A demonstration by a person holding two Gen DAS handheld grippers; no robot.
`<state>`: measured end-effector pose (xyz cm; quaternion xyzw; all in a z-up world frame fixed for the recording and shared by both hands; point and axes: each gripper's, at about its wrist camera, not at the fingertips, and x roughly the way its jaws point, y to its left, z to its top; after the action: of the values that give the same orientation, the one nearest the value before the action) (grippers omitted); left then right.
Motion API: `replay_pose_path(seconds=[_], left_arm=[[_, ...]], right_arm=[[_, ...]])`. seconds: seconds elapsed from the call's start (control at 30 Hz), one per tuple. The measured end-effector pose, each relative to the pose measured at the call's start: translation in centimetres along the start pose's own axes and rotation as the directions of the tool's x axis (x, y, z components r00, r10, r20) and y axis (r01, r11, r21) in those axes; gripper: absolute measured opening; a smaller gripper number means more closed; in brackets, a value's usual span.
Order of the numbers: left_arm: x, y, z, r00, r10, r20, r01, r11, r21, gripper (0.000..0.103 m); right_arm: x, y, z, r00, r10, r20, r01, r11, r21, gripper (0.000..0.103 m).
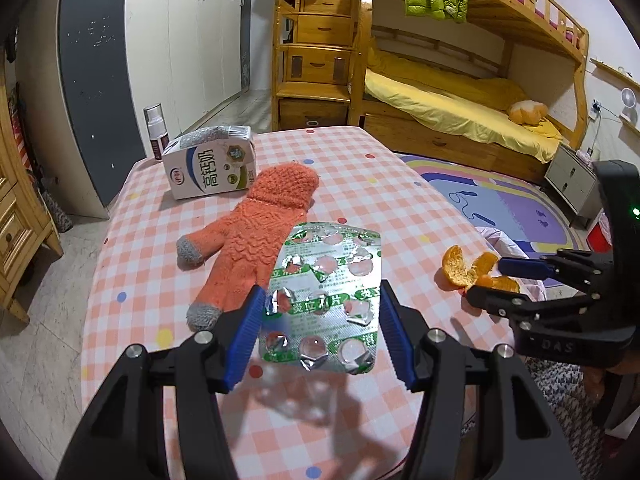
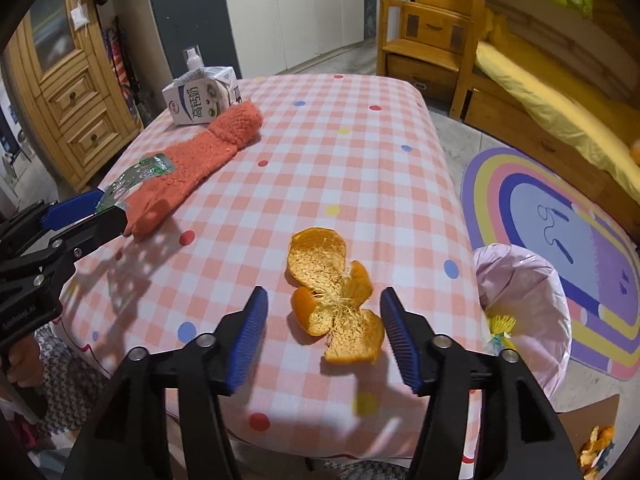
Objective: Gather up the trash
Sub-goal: 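Grasp the orange peel with the right tool while the left tool holds the blister pack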
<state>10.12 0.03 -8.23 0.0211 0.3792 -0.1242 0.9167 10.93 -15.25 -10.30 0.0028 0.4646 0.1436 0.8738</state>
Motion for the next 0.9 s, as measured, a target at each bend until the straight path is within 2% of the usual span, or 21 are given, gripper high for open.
replay_pose_path(seconds=[0.03,0.2,0.27,0.37,0.5,0.53,0.7,0.9], left_arm=[[0.0,-0.1,0.0,1.0,-0.001,-0.002,0.001,1.0,-0.001,0.055],[0.0,-0.3,-0.4,1.0,-0.007,-0.006,0.007,1.0,0.0,0.055],[0.3,-0.3,-0.5,1.0,-0.014,-0.022,0.014,1.0,-0.008,0.055],[0.3,-0.5,-0.5,1.0,-0.012,-0.022,0.011,1.0,-0.005,0.055],[0.0,-1.1,-0.6,1.0,-0.008,-0.017,0.009,1.0,0.019,0.055],[0.0,-1.3,-0.7,1.0,-0.006,-0.021,0.006,1.0,0.027,0.055],[0.0,-2.7,-0.4,0.999,-0.027,-0.026,0.028,0.998,0.049,0.055],[0.6,-7.0,1.0,0.994,-0.104,-0.019,0.105,0.989,0.104,0.055]], right_arm=[[0.0,-0.1,-0.1,1.0,-0.01,0.002,0.01,1.0,0.005,0.071],[1.2,-0.7,-0.4,1.0,-0.007,-0.01,0.007,1.0,0.017,0.069],[1.9,-0.7,-0.3,1.0,-0.011,-0.025,0.012,1.0,0.019,0.053],[2.0,-0.6,-0.3,1.0,-0.015,-0.008,0.015,1.0,0.007,0.042],[1.2,-0.4,-0.2,1.0,-0.009,0.024,0.009,1.0,0.004,0.018],[1.0,-0.5,-0.1,1.0,0.002,0.025,-0.002,1.0,0.012,0.016],[-2.2,-1.7,0.0,0.997,0.007,0.08,-0.012,0.998,0.06,0.016],[-6.9,-5.6,0.1,0.982,-0.055,0.179,0.032,0.991,0.129,0.016]])
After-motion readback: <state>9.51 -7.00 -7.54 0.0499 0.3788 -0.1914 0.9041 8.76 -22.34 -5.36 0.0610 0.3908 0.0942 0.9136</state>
